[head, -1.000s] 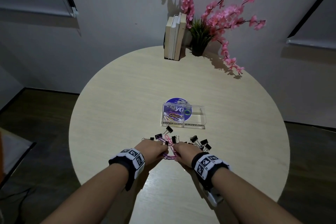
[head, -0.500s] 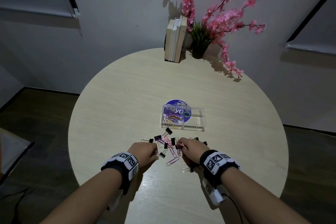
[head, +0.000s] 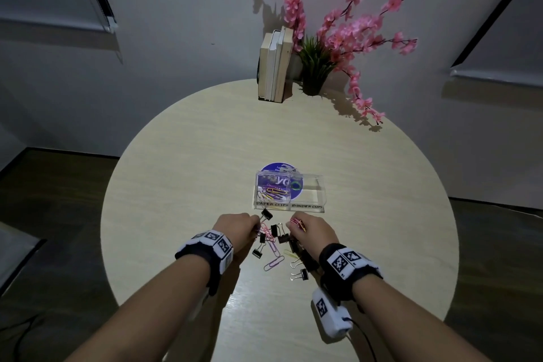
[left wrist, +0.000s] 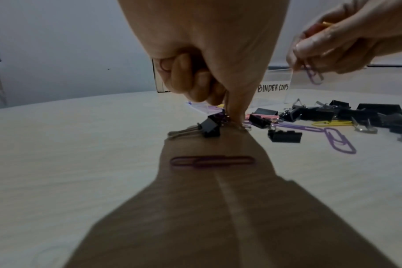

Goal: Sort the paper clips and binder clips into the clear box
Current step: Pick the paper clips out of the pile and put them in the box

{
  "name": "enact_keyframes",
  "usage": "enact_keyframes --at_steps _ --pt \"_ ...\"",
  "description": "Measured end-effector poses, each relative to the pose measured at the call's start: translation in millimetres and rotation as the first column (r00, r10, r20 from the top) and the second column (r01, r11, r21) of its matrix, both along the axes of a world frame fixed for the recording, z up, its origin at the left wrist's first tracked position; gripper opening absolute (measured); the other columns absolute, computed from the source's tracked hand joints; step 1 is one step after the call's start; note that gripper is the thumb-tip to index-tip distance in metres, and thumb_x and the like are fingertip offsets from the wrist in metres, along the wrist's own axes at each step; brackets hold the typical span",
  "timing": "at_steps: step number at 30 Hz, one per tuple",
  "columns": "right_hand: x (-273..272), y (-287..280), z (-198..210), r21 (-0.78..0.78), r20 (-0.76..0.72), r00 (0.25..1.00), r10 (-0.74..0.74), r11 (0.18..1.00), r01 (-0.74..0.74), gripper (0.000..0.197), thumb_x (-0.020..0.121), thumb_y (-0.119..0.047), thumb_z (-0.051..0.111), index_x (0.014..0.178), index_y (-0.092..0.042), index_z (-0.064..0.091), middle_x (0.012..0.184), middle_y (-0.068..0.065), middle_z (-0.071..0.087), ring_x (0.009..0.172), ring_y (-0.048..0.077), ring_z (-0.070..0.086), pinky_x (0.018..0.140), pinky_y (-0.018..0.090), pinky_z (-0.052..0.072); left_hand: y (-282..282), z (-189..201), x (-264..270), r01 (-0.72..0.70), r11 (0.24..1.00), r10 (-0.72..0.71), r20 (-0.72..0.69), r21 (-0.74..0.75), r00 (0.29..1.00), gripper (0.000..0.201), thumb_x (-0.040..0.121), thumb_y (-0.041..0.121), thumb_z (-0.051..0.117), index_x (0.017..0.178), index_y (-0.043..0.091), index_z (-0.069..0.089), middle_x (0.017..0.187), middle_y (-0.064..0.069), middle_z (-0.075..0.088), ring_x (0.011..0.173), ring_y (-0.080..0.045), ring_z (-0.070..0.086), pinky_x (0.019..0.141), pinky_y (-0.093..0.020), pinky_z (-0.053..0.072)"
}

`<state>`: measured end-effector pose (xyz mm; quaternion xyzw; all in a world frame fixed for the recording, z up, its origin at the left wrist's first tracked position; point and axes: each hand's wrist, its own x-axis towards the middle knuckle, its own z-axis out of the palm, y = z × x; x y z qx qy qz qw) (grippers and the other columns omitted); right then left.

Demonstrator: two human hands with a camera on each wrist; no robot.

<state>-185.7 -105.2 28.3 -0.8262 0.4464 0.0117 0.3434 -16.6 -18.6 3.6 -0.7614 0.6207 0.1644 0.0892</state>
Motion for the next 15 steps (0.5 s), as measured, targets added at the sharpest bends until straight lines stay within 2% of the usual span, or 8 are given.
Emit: enact_keyframes --at_steps 2,3,6,9,12,15 --pt "-0.5 -1.4 0.2 0.021 -0.001 1.0 0.005 1.0 -0.005 0.017 0.096 -0.027 0.042 0.086 -0.015 0.047 0.084 0.013 0.061 0.086 0.034 0.06 0.066 0.031 0.037 -3.4 -1.2 -2.2 -0.012 1.0 0.012 -0.004 -0.002 1.0 0.026 0.097 0.025 0.043 0.119 0.018 0.054 0.12 -0.007 0.062 0.107 -0.028 0.061 0.082 -0.036 0.05" --pt "-0.6 -1.9 -0.2 0.037 -0.014 1.0 0.019 0.999 -0.018 0.016 0.097 -0.024 0.039 0.087 -0.014 0.046 0.087 0.016 0.062 0.085 0.034 0.059 0.067 0.032 0.038 -4.2 -1.2 -2.5 -0.009 1.0 0.009 -0.004 -0.003 1.0 0.024 0.097 0.025 0.042 0.117 0.017 0.055 0.119 -0.007 0.061 0.106 -0.028 0.061 0.082 -0.036 0.05" --pt "-1.2 -0.6 -4.2 0.075 -0.098 0.987 0.125 0.99 -0.118 0.022 0.097 -0.02 0.035 0.104 -0.011 0.054 0.105 0.019 0.067 0.094 0.034 0.061 0.077 0.036 0.046 -2.3 0.4 1.1 0.001 1.0 -0.001 -0.016 -0.031 1.0 0.026 0.099 0.029 0.04 0.116 0.014 0.052 0.12 -0.009 0.056 0.105 -0.031 0.061 0.08 -0.039 0.049" --pt "-0.9 5.1 -10.1 0.085 -0.176 0.955 0.237 0.971 -0.225 0.026 0.097 -0.019 0.034 0.112 -0.014 0.055 0.11 0.015 0.067 0.099 0.034 0.061 0.072 0.032 0.039 5.1 1.4 11.1 -0.034 0.996 0.031 -0.041 -0.077 0.999 0.031 0.101 0.032 0.033 0.118 0.011 0.048 0.121 -0.01 0.053 0.103 -0.032 0.061 0.079 -0.038 0.048" --pt "5.2 10.5 -11.9 0.104 -0.167 0.952 0.255 0.965 -0.24 0.025 0.099 -0.02 0.034 0.111 -0.011 0.054 0.11 0.017 0.067 0.099 0.034 0.061 0.074 0.034 0.041 16.0 4.3 18.9 -0.042 0.998 0.04 -0.047 -0.048 0.998 0.029 0.102 0.031 0.031 0.117 0.011 0.046 0.12 -0.009 0.058 0.101 -0.032 0.061 0.08 -0.039 0.048" --pt "12.2 15.5 -9.5 0.114 -0.142 0.949 0.28 0.957 -0.265 0.025 0.099 -0.022 0.037 0.111 -0.007 0.053 0.111 0.02 0.066 0.102 0.035 0.061 0.083 0.037 0.046 27.8 7.0 21.2 -0.069 0.997 0.068 -0.059 -0.018 0.996 0.026 0.101 0.028 0.033 0.118 0.013 0.047 0.115 -0.009 0.065 0.099 -0.031 0.062 0.083 -0.039 0.048"
